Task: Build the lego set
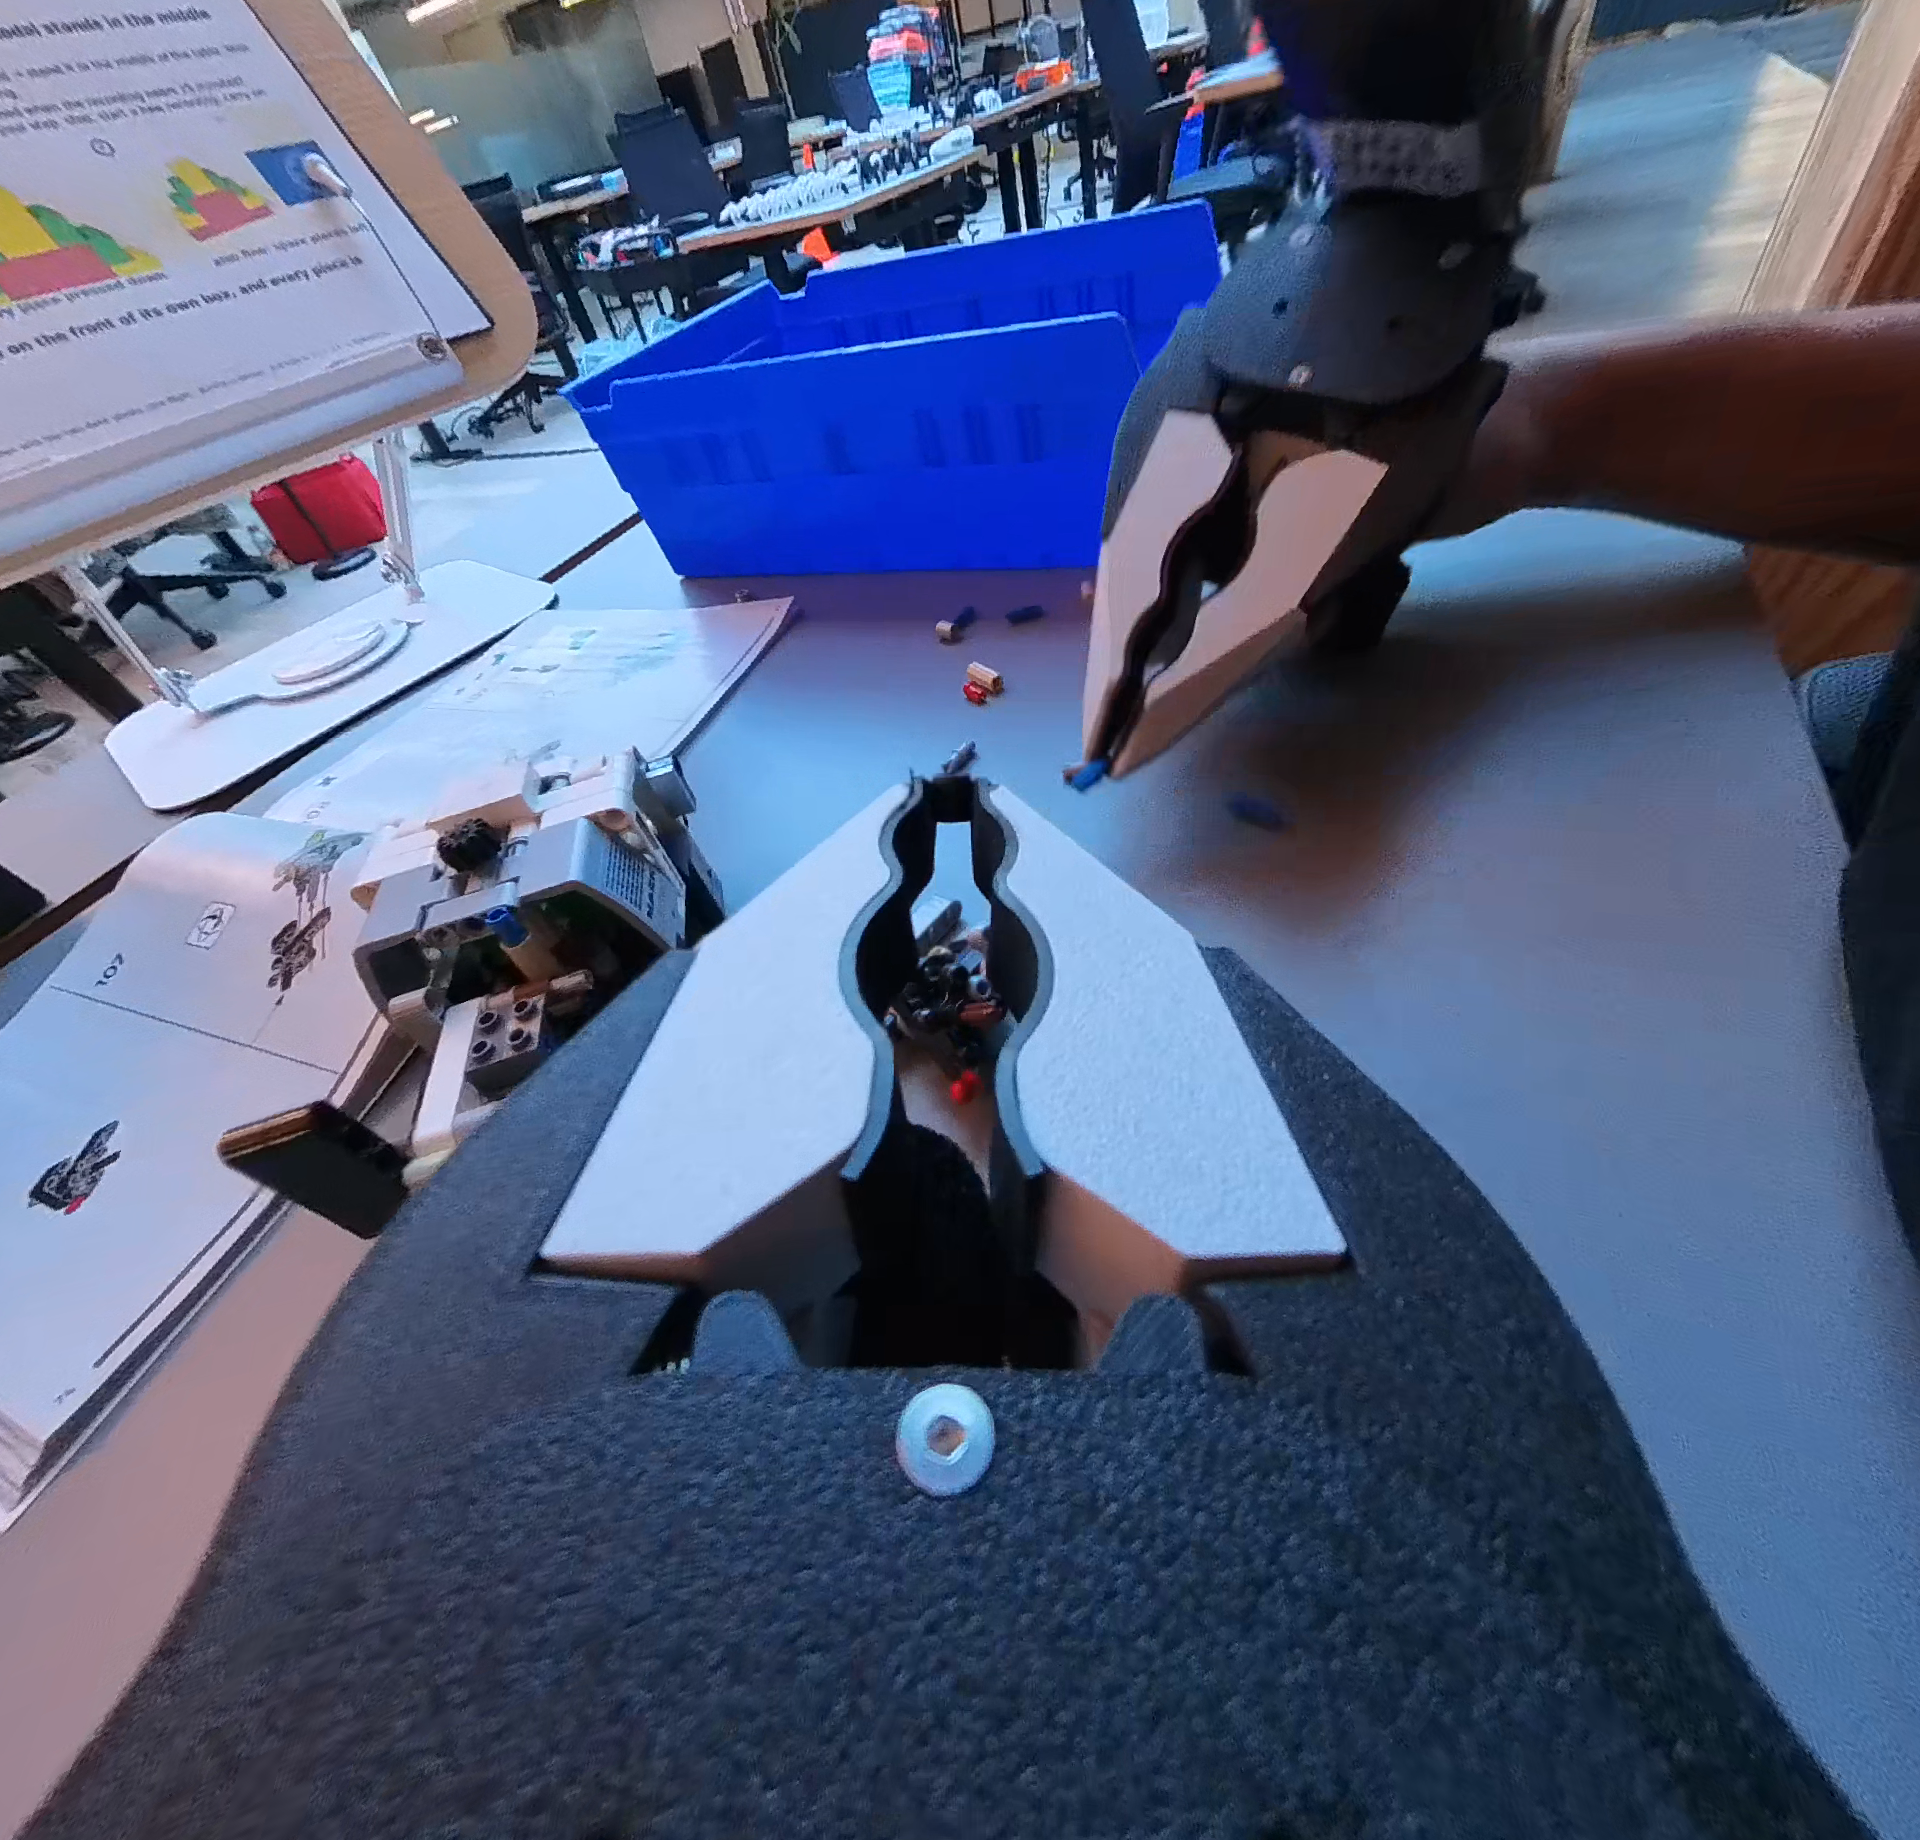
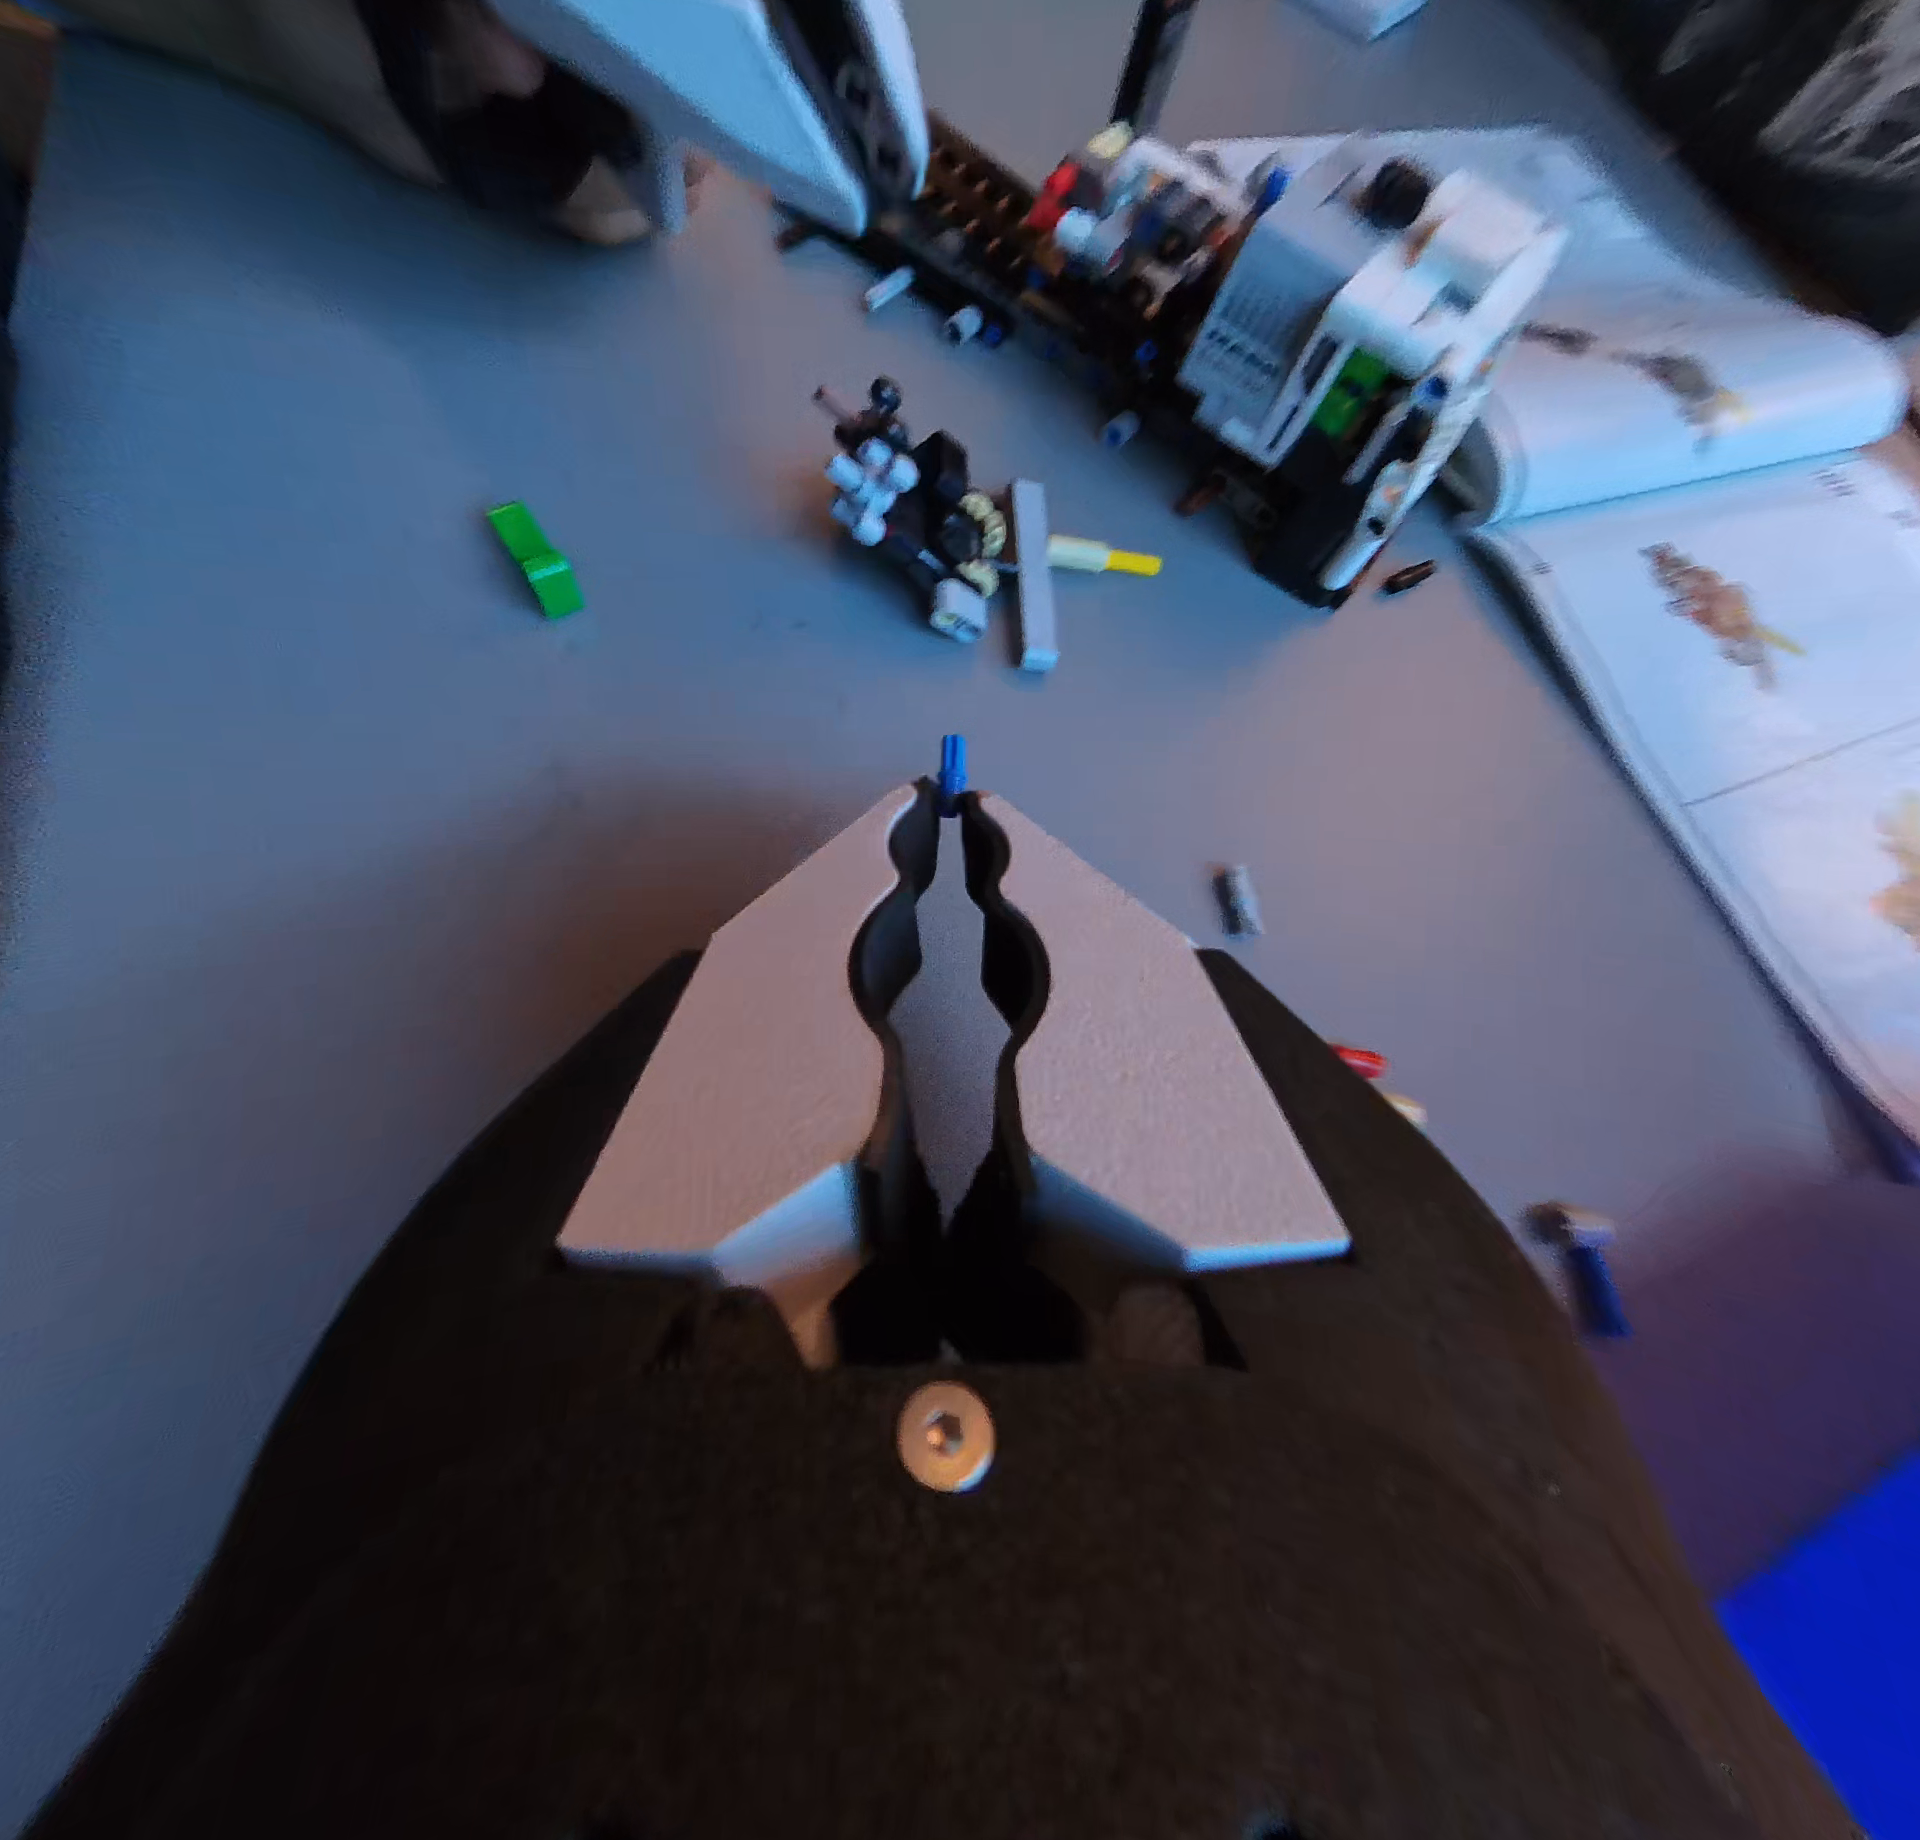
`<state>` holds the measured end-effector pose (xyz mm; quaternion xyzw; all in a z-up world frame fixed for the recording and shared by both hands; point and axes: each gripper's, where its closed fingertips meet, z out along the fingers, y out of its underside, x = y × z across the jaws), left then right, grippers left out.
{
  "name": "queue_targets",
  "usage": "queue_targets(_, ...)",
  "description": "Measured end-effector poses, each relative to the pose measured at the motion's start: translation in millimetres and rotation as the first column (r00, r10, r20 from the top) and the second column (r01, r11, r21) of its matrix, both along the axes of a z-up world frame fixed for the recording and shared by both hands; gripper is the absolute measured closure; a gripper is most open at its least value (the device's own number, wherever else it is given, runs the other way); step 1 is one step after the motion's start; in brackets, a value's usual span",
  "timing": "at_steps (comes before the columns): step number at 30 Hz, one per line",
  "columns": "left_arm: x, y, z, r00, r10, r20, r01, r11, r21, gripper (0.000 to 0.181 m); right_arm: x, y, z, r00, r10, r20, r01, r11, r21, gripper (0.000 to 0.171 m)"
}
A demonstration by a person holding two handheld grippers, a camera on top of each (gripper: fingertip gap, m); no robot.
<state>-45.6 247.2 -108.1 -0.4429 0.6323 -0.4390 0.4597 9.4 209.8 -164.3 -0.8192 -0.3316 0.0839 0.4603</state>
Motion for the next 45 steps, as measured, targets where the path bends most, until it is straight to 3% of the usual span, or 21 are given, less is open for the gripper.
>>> queue_targets(6,5,4,-7,0.998,0.025,-0.051,-0.025,1.0,-0.004,0.177,20,8,13,0.992,-0.081,0.101,0.068,0.99,0.123,0.168)
queue_targets(14,5,6,-7,0.998,0.015,-0.059,-0.018,0.999,-0.04,0.178,12,10,25,0.993,-0.096,-0.075,0.102,0.992,0.072,0.168)
queue_targets(17,4,4,-7,0.998,0.011,-0.058,-0.013,1.0,-0.023,0.178,-5,14,39,0.996,-0.059,-0.068,0.068,0.99,0.123,0.168)
queue_targets(22,2,1,-6,0.999,-0.001,-0.041,0.001,1.0,-0.002,0.178,-25,19,42,0.991,-0.006,0.133,-0.018,0.983,0.183,0.168)
queue_targets(30,2,-4,-7,0.999,-0.023,-0.041,0.024,0.999,0.023,0.178,-46,22,51,0.88,0.078,0.468,-0.175,0.97,0.167,0.168)
queue_targets(45,4,-14,-18,0.997,-0.014,-0.079,0.026,0.986,0.163,0.178,-46,21,44,0.762,0.113,0.638,-0.199,0.978,0.065,0.168)
